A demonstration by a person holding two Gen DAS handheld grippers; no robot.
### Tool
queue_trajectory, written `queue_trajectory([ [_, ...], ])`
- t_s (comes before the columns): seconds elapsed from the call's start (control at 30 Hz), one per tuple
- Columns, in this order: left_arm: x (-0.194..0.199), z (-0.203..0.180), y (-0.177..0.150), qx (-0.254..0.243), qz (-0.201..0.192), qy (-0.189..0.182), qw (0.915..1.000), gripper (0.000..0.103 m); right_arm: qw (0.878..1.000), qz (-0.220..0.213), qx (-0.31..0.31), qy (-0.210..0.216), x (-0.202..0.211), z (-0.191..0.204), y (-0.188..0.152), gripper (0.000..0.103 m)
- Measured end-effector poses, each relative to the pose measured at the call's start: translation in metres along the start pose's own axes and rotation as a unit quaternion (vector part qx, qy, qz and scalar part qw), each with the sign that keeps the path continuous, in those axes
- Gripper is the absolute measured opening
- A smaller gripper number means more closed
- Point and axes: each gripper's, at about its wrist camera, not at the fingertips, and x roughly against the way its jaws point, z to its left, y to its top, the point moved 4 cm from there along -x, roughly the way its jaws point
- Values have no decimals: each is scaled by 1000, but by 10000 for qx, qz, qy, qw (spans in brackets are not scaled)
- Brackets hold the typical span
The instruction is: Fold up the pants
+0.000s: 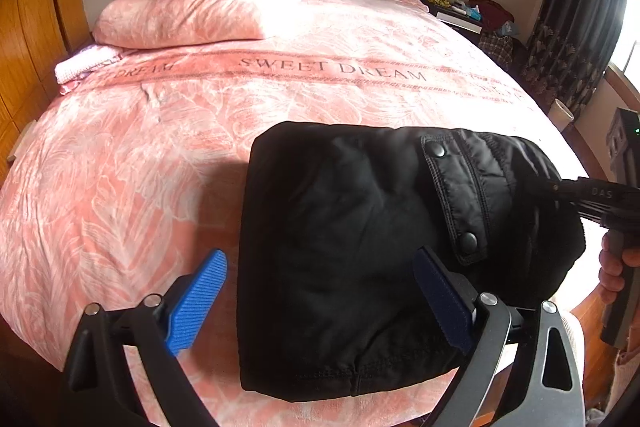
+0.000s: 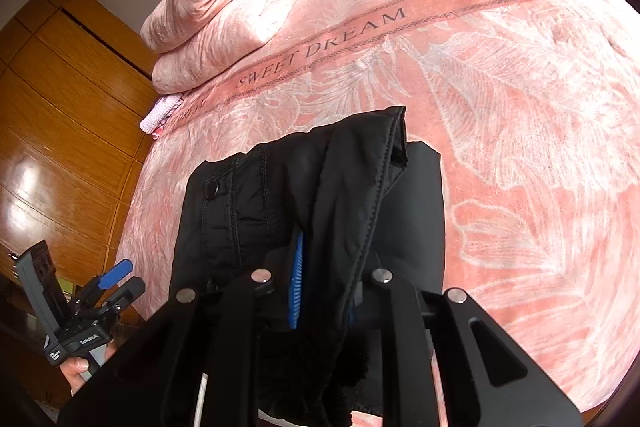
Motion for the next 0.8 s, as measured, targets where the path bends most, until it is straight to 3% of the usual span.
queue_trajectory([
  [0.1,6,-4,4,-57,-79,-28,9999,95,9996,115,53,-267,-18,-10,-6,21],
  [0.2,10,-5,7,-55,-144,-59,9999,95,9995,169,-23,-272,-25,-16,-10,27],
  [0.5,9,-7,7,-136,-153,-12,9998,96,9998,21,61,-161,8,-11,-27,60],
  [0.8,-2,-1,-5,-94,63,80,9999,99,9996,239,-9,-152,23,-13,-67,65],
])
